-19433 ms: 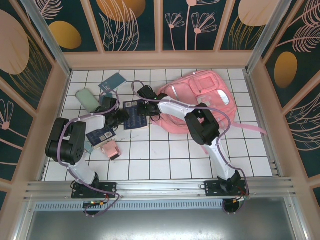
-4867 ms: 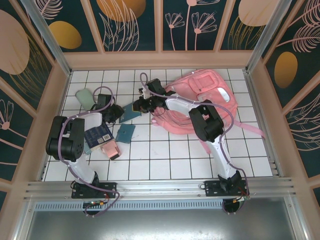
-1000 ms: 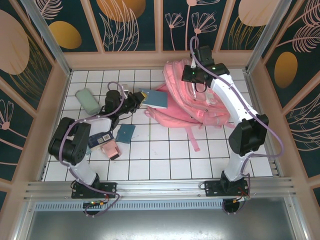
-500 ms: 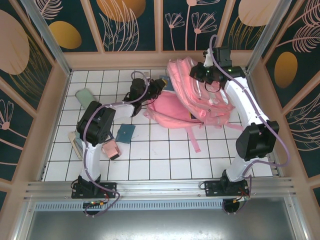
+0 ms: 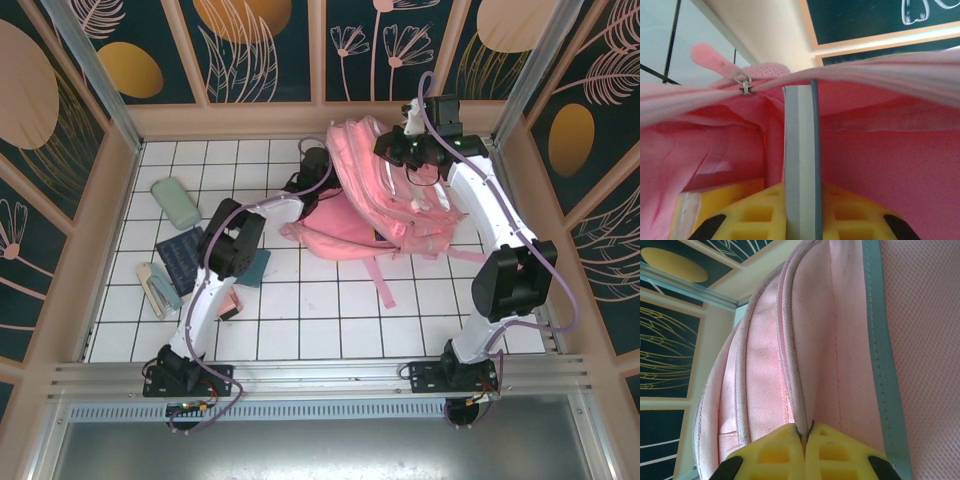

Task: Pack the student bag
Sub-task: Place the book in the student bag.

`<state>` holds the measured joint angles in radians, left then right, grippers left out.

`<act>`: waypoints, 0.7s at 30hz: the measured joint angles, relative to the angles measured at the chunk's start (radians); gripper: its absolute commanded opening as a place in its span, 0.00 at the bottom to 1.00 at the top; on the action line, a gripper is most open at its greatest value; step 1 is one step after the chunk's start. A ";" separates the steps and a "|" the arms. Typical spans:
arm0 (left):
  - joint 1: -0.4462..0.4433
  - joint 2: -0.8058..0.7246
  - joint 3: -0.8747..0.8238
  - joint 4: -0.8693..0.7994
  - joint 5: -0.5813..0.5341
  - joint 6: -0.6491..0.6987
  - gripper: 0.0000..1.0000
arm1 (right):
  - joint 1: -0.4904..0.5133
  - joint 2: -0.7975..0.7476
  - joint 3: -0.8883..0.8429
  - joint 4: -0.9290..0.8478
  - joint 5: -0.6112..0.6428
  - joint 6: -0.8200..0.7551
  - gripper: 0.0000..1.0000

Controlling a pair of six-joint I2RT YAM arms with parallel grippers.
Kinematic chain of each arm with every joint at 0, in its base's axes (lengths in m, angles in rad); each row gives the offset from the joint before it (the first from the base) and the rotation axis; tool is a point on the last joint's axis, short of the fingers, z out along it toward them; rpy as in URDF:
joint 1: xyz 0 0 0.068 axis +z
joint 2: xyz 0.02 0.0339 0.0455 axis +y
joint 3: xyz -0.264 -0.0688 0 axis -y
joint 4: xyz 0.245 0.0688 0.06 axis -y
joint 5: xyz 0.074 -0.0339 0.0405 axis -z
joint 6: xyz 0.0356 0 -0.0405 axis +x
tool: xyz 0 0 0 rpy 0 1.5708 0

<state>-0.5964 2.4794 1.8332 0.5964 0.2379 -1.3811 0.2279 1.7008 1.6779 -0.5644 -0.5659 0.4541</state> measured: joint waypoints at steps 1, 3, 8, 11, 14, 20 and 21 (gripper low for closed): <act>-0.010 0.023 0.039 -0.021 -0.013 0.002 0.00 | 0.000 0.000 0.000 0.001 -0.008 0.002 0.00; -0.027 0.063 0.107 -0.060 -0.035 0.008 0.00 | 0.000 0.000 0.000 0.002 -0.020 0.002 0.00; -0.055 0.134 0.226 -0.143 -0.075 0.024 0.20 | 0.000 0.000 -0.002 0.006 -0.038 0.001 0.00; -0.061 0.138 0.230 -0.183 -0.084 0.053 0.50 | 0.000 0.000 -0.008 0.008 -0.039 0.001 0.00; -0.061 0.137 0.230 -0.192 -0.092 0.075 0.62 | -0.003 0.000 -0.008 0.008 -0.040 0.001 0.00; -0.060 0.039 0.146 -0.256 -0.118 0.161 0.73 | -0.025 -0.006 -0.039 0.040 -0.061 0.000 0.00; -0.060 0.025 0.133 -0.264 -0.121 0.168 0.74 | -0.029 -0.009 -0.044 0.045 -0.064 0.000 0.00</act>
<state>-0.6563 2.5046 1.9663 0.3321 0.1173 -1.2133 0.1993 1.6920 1.6337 -0.5190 -0.6304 0.4541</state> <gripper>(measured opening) 0.718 0.064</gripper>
